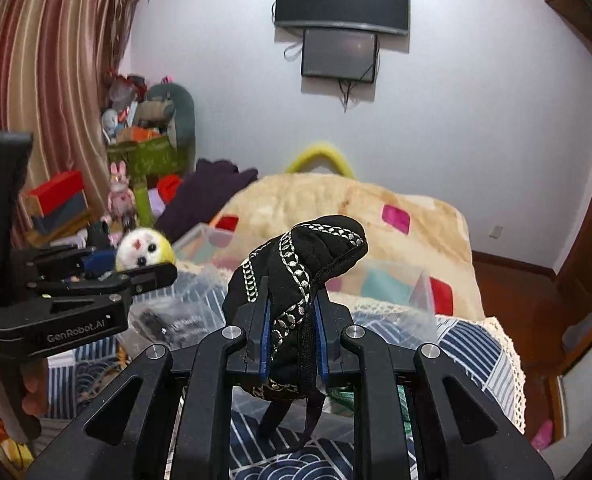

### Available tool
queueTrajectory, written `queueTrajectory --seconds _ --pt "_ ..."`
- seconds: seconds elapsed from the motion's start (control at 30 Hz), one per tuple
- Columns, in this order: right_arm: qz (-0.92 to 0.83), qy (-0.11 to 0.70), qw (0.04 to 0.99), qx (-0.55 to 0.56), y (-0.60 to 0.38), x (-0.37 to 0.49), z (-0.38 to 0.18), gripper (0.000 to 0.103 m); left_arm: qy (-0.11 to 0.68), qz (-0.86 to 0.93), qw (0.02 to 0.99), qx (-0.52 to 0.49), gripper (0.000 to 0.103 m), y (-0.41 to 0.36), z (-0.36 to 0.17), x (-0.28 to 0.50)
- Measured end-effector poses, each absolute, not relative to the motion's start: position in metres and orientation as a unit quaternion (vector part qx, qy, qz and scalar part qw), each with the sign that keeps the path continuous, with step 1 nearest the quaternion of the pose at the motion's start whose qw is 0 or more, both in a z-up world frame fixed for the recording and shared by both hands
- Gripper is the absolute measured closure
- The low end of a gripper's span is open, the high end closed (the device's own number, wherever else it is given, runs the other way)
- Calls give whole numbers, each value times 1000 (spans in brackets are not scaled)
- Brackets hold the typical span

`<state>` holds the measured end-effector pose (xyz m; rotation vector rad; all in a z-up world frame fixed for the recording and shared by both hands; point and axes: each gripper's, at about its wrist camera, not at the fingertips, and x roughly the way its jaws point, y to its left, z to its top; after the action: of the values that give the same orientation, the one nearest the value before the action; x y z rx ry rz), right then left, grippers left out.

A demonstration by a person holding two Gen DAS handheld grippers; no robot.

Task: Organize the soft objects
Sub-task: 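Lift the black bag over the box with the right tool while the left carries the felt ball, then open the right tool to drop the bag in the box while the left drops the ball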

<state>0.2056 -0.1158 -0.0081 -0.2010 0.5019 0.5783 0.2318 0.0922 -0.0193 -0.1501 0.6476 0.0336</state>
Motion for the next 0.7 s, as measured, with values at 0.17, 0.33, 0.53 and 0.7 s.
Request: queueTrajectory --seconds 0.17,0.33,0.53,0.7 --pt "281 274 912 -117 -107 218 -17 87 336 9 939 -69 60 89 -28 240" --pt "288 298 901 -125 -103 223 -23 87 342 2 938 -60 60 84 -32 240" --pt "284 306 897 -145 -97 223 -28 84 340 1 939 -47 56 78 -29 236" --pt "285 311 895 -144 -100 222 -25 66 326 2 945 -40 43 75 -23 227"
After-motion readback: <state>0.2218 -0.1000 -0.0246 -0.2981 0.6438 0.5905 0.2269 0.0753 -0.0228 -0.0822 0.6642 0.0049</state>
